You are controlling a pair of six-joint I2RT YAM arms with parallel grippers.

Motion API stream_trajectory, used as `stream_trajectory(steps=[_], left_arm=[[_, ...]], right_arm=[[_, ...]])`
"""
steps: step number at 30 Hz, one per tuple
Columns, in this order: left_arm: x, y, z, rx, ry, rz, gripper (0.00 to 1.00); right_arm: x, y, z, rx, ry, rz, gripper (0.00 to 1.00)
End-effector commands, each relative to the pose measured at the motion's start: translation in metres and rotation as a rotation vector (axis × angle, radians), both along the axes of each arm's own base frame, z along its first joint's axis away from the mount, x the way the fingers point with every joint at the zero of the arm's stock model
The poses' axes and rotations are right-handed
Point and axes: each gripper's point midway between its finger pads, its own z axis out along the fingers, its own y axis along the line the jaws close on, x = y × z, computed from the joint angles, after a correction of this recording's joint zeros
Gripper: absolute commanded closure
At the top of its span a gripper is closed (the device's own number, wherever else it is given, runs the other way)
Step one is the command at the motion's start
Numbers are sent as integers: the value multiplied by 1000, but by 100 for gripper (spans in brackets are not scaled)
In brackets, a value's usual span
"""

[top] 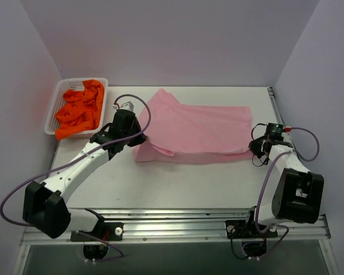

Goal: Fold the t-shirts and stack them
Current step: Fold the flattened tshirt in 1/3 of the way

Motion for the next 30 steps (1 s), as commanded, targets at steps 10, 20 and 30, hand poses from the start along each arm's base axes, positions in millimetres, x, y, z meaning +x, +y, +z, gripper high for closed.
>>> stream_trajectory(steps=[10, 20, 30], left_arm=[[197, -5, -74, -101, 62, -15, 6], [223, 31, -31, -93, -26, 53, 6], [224, 58, -26, -52, -83, 110, 6]], right_arm=[[146, -8, -29, 35, -28, 23, 1], [157, -2, 95, -136, -279, 39, 0], [158, 8, 160, -307, -508, 69, 0]])
